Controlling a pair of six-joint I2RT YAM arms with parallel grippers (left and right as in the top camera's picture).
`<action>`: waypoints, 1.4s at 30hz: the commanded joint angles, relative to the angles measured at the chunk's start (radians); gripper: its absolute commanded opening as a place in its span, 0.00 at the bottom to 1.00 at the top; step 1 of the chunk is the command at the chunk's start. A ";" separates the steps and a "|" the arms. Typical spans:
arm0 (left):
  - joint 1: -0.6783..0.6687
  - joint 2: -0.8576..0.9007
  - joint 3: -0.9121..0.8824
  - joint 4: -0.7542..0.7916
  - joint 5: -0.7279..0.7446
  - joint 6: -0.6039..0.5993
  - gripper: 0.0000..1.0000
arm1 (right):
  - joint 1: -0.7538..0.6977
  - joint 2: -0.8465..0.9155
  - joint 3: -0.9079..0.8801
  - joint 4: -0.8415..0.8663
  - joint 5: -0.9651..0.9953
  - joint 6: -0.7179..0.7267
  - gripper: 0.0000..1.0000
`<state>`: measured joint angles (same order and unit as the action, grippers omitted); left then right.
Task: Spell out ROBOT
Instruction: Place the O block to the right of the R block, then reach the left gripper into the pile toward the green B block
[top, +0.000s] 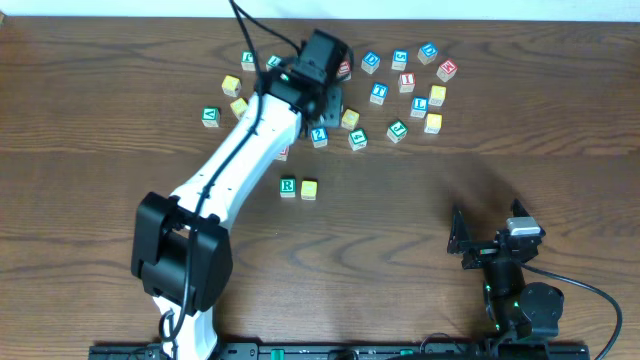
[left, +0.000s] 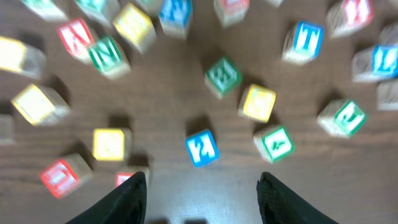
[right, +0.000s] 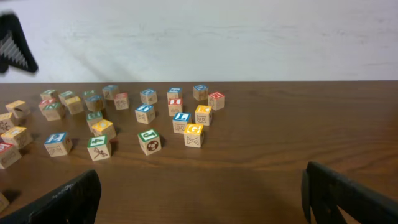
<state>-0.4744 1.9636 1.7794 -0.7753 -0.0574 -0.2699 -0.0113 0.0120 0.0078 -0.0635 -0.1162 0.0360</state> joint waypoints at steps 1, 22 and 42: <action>0.024 0.012 0.064 -0.008 0.002 0.042 0.56 | 0.004 -0.005 -0.002 -0.003 0.001 -0.015 0.99; 0.038 0.125 0.091 0.108 0.006 0.082 0.56 | 0.004 -0.005 -0.002 -0.003 0.001 -0.015 0.99; -0.066 0.212 0.091 0.206 0.003 0.074 0.51 | 0.004 -0.005 -0.002 -0.003 0.001 -0.015 0.99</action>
<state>-0.5365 2.1586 1.8374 -0.5781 -0.0536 -0.2016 -0.0116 0.0124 0.0078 -0.0635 -0.1162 0.0360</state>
